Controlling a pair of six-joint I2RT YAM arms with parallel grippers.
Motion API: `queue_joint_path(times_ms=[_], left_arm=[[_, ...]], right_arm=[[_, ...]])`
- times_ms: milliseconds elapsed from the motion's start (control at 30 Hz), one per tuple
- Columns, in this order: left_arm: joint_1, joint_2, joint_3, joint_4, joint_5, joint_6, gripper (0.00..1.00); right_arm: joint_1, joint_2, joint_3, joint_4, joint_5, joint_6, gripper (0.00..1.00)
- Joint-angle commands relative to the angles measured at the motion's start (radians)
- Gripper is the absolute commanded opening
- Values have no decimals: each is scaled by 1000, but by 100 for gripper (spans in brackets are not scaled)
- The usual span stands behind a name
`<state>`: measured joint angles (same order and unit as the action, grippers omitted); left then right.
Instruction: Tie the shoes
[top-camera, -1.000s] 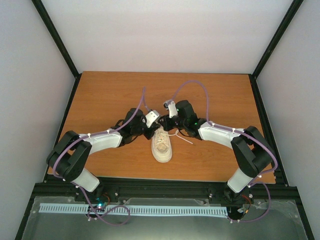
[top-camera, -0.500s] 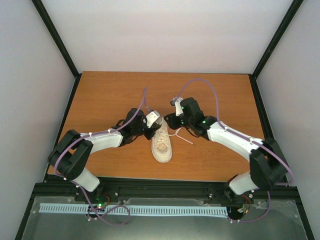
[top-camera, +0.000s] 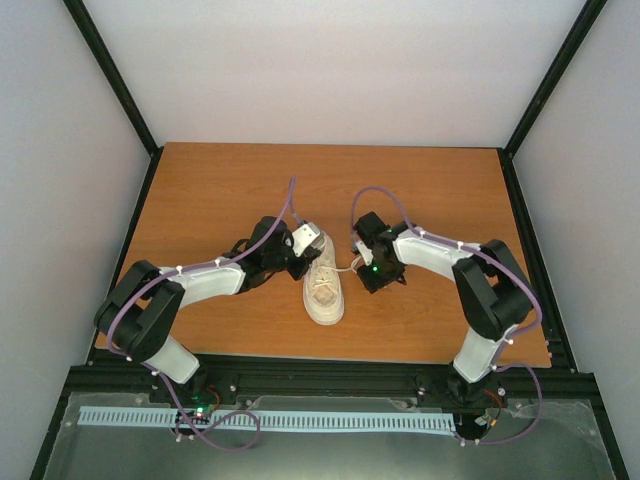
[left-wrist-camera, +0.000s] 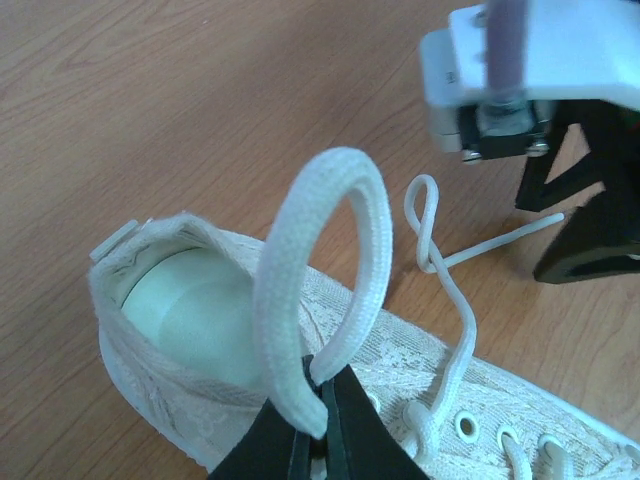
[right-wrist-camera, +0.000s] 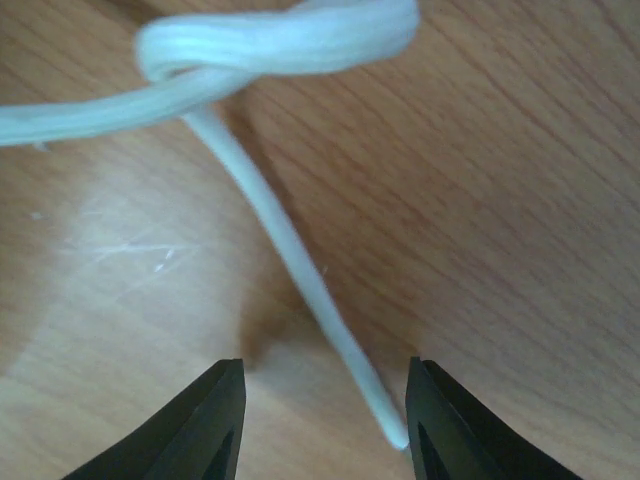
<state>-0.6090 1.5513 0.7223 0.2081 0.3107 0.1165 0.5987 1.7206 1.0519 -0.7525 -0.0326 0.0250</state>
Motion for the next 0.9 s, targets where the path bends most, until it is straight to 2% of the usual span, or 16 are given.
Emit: queue_joint_path(times_ms=[0, 33, 167, 200, 333, 400, 500, 600, 667, 733, 867], left_arm=[[-8, -27, 16, -5, 11, 33, 1], [-8, -27, 17, -6, 11, 34, 1], [-7, -29, 16, -4, 7, 38, 1], [-8, -27, 14, -3, 6, 39, 1], [-7, -24, 13, 0, 6, 41, 1], [-8, -23, 12, 3, 7, 44, 1], [-7, -21, 10, 12, 16, 50, 1], [-8, -23, -2, 25, 21, 61, 1], [-8, -30, -11, 35, 9, 70, 1], [-8, -36, -14, 36, 1, 74, 1], [-8, -55, -32, 53, 33, 79, 1]], right_arm=[[-25, 67, 50, -42, -7, -68, 45], [-25, 83, 46, -43, -23, -71, 42], [-25, 92, 13, -43, -62, -79, 8], [-26, 80, 5, -42, -64, -83, 4], [-70, -49, 2, -14, -129, -98, 3], [-112, -127, 27, 45, -256, -97, 3], [-148, -189, 72, 247, -538, -93, 3], [-151, -140, 159, 478, -736, 3, 3], [-147, -72, 231, 590, -800, 124, 3], [-132, -7, 283, 681, -813, 241, 3], [-82, 100, 368, 699, -770, 297, 3]])
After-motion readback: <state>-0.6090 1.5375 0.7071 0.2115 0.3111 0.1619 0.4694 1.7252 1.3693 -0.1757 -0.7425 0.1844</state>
